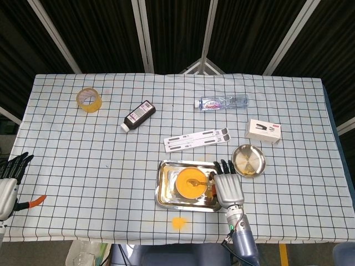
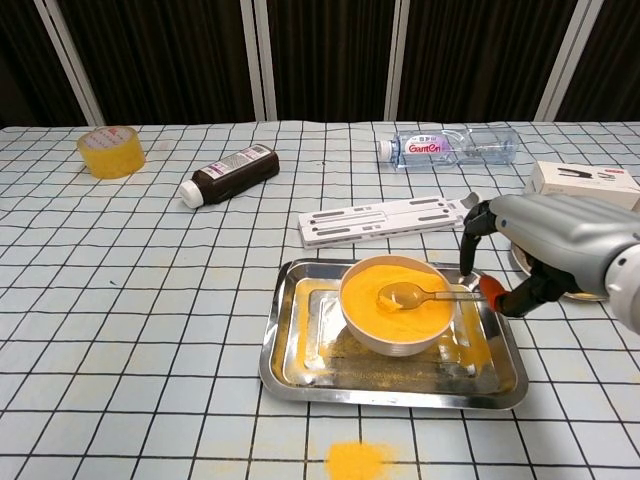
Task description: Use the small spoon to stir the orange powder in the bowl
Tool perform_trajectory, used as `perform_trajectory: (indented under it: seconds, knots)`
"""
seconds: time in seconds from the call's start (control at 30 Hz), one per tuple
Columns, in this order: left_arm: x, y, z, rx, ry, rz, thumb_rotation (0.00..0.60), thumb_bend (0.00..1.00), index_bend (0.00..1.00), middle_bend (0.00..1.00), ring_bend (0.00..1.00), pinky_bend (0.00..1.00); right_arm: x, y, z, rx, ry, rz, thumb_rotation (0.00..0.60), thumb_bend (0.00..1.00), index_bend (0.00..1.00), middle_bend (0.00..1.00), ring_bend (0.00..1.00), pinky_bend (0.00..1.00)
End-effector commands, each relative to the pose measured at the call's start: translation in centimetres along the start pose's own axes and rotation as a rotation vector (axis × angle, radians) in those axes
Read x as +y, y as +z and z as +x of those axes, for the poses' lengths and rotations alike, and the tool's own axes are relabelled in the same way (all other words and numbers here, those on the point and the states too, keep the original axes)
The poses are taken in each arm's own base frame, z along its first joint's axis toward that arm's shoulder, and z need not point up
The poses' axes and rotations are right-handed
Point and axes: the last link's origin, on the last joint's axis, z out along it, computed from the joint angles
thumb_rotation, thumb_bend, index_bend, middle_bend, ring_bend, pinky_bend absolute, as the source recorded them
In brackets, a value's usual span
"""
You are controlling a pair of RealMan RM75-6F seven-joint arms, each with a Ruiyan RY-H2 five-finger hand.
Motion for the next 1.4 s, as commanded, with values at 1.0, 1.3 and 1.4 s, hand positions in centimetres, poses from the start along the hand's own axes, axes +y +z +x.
perform_trajectory:
  seconds: [1.0,1.3,1.4]
  knots:
    - [0.0,0.0,0.0,-0.002,-0.002,0.002,0.6,0.0,0.0,0.0,0.0,0.0,1.7,0.5,-1.6,0.022,-0.083,-0.016,0.6,0.49,0.34,0.12,0.0,0.0]
    - [0.0,0.0,0.0,-0.006,-0.005,0.002,0.6,0.0,0.0,0.0,0.0,0.0,1.6,1.8,-1.7,-0.002,-0.092,-0.058,0.6,0.49,0.34,0.12,0.0,0.0]
    - [0.0,0.0,0.0,-0.006,-0.007,0.002,0.6,0.0,0.0,0.0,0.0,0.0,1.4,2.2,-1.5,-0.001,-0.091,-0.068,0.6,0.49,0.34,0.12,0.0,0.0]
